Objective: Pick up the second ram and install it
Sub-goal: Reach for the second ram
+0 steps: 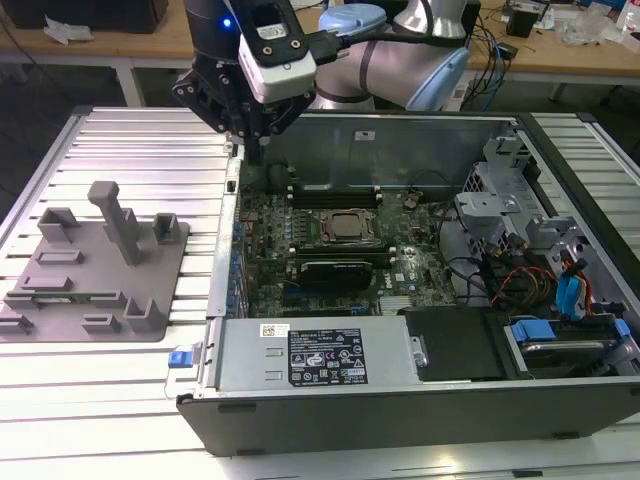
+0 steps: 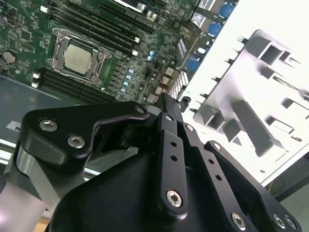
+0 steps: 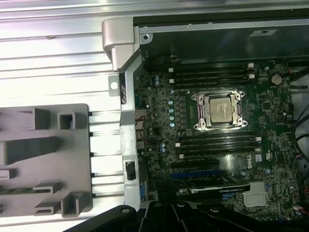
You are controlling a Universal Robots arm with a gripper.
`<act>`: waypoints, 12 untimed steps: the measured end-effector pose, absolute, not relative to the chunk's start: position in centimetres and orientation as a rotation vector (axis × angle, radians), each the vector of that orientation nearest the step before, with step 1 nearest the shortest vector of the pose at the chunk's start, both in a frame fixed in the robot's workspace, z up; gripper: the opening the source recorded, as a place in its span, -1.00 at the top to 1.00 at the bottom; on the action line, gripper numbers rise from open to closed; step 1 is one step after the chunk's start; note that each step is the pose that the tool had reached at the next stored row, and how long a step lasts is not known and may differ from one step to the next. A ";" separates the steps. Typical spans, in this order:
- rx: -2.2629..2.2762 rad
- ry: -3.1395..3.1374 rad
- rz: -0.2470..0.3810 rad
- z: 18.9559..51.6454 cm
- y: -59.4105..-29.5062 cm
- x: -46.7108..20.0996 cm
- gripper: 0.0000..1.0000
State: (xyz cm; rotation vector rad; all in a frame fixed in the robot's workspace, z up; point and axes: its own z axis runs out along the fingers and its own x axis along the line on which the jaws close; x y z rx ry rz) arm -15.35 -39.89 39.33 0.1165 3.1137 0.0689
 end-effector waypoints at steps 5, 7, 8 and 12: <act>0.117 3.114 0.069 39.3 -39.9 -16.4 0.84; 0.117 3.114 0.069 39.3 -39.9 -16.6 0.84; 0.117 3.114 0.069 39.3 -39.9 -16.8 0.84; 0.117 3.114 0.069 39.3 -39.9 -17.5 0.84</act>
